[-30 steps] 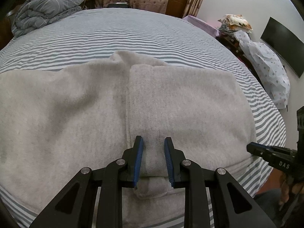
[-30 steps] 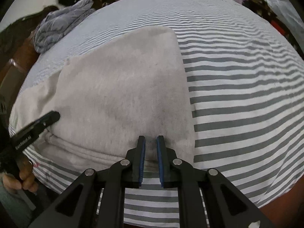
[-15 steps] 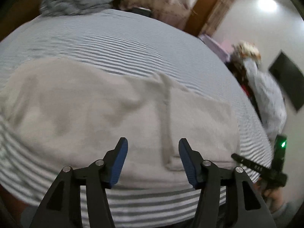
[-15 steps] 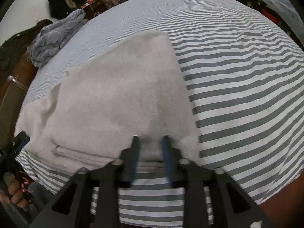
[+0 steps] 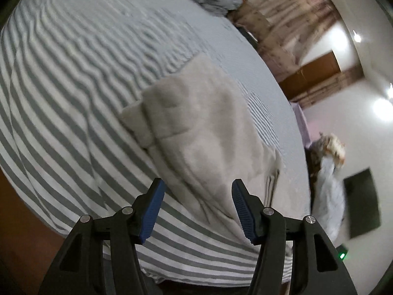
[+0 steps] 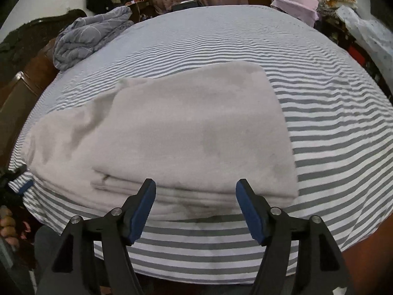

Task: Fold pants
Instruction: 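Grasp the garment corner with the left gripper and lift it over the stack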

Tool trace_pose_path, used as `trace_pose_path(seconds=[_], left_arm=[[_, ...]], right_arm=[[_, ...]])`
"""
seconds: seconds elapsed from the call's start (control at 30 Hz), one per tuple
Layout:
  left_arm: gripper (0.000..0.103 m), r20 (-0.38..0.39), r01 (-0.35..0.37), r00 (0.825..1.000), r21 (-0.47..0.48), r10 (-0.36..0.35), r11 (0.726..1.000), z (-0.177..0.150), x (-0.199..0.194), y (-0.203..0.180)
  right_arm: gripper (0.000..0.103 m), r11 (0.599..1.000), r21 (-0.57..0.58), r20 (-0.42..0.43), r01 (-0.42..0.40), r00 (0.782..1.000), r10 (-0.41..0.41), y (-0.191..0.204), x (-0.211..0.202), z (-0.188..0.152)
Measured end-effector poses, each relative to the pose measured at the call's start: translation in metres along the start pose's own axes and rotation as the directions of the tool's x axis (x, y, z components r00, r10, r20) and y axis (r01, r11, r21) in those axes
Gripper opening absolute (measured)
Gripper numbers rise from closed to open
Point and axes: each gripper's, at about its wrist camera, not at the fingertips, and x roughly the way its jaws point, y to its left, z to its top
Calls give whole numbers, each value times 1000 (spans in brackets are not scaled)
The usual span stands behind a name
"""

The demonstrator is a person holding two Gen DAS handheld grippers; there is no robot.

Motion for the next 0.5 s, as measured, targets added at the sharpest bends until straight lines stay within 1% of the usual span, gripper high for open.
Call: trace_pose_path(seconds=[0.1,0.23,0.3,0.43,0.5], left_arm=[[58,-12,27,1000,-70,-28,997,6,6,19],[58,-20,60,998,-141,-63,988,12,18,36],[58,-22,65,997,-161,-70,985,15,22,44],[58,-5,71,997,-174,-73,982,20,29,48],[59,10,77,997,-195,-77,978,24,32,48]], right_arm=[[65,1000,7,-8,-18,1000,18,5,3,0],[65,1000,5,-15,-17,1000,18,12,6,-1],[65,1000,12,-15,-13,1000,13,13,9,0],[66,1000,9,-13,3,1000,-3,13,11,3],[66,1000,14,-14,5,1000,-5,12,13,5]])
